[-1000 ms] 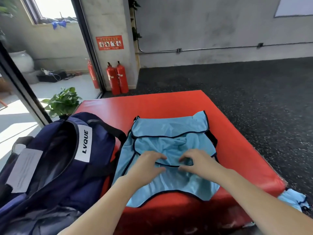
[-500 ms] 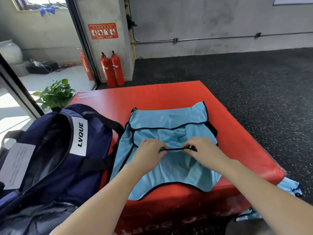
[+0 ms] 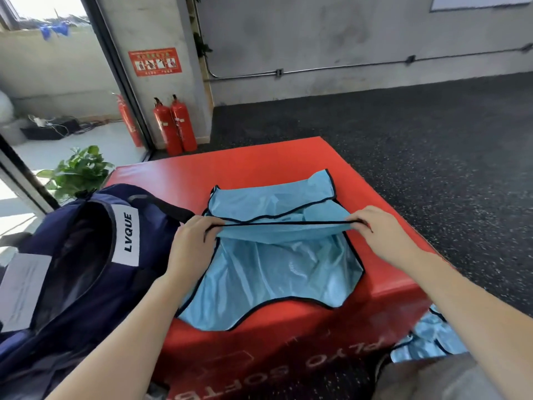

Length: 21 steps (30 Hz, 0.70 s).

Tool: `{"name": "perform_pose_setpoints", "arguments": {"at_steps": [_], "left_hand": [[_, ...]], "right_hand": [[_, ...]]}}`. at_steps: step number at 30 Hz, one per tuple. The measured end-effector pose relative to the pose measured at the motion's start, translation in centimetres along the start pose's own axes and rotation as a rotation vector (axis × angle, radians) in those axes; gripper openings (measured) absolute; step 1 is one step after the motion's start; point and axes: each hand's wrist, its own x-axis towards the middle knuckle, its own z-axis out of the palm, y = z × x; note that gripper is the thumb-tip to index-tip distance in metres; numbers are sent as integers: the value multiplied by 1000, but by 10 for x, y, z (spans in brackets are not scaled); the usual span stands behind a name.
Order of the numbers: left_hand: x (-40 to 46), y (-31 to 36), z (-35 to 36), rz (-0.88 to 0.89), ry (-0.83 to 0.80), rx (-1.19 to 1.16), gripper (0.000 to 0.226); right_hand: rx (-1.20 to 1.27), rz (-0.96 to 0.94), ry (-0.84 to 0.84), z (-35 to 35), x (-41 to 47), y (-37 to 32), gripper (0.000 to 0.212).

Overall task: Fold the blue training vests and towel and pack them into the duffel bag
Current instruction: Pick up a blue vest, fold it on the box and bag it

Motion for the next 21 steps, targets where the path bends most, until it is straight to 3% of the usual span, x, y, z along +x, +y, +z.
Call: {"name": "perform_pose_setpoints", "arguments": {"at_steps": [5,8,11,13,17,21], "left_hand": [[-18,9,-17,13,24,-38,15],[-28,3,-20,-83,-200,22,15],[-40,-11,-16,-158,-511,158,13],[-43,-13,-14,-182,-603,181,9],[-30,-4,-10,-209,-472,110,26],[-7,0,11,-208,-310,-5,4]], "right_hand": [[8,-18,-13,-10,-10,5,18],[-30,-61,-111,-11,-18,8,20],[-129,-11,-373,-12,-21,6,18],[-122,37,-466,-13,-19,1,17],[12,23,-295,-10,-3,-16,9],[47,12,-233,7,27,-37,12]]}}
